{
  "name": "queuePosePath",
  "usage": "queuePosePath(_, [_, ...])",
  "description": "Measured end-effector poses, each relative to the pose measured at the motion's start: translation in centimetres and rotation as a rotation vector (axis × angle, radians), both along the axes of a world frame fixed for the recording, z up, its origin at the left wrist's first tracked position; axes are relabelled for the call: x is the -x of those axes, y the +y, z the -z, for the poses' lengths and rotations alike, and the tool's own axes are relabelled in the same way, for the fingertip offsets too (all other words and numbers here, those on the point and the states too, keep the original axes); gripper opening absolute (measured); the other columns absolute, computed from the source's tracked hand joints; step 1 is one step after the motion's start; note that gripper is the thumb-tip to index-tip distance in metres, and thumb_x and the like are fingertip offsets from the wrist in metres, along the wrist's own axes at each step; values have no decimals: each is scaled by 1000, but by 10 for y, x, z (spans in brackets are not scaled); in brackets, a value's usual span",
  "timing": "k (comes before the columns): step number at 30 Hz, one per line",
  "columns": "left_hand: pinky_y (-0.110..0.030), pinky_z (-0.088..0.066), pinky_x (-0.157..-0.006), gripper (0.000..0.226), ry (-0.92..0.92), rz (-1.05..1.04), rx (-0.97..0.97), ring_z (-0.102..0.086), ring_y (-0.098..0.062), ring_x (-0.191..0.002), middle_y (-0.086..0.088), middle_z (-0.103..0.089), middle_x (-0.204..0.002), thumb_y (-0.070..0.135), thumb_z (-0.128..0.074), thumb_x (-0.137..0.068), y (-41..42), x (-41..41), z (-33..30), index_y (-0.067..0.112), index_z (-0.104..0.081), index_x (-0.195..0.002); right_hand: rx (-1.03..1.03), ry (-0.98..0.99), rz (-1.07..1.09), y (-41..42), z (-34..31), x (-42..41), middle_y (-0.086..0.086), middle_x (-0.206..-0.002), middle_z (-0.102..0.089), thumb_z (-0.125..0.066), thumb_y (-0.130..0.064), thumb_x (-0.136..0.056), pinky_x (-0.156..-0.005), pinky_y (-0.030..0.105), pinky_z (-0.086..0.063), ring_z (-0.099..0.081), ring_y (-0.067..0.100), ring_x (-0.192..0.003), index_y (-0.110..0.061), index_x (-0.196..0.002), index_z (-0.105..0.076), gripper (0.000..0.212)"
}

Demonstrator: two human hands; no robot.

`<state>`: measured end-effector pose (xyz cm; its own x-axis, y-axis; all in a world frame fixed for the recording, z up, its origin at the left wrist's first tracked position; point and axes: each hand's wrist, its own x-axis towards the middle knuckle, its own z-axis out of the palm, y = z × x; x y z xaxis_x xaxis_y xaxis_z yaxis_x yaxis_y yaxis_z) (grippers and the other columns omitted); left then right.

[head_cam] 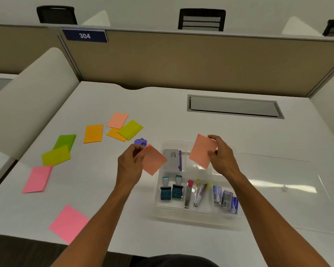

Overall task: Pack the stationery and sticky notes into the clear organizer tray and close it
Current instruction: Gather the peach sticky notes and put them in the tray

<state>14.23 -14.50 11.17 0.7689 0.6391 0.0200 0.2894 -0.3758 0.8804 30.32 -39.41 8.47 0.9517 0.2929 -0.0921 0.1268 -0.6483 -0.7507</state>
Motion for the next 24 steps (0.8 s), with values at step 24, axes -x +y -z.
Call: queuePosePath(24, [-10,-43,-69,19,9,314,-107,-56,10,-91,26,-61,-90,18,-56,-94,-53,-38,2,37,-59,-94,53,-33,-131,-14,19,-1,3,-147,-47,-56,-13,-96,-111,32,-31,-42,22,-135,-20,-143,-46,49])
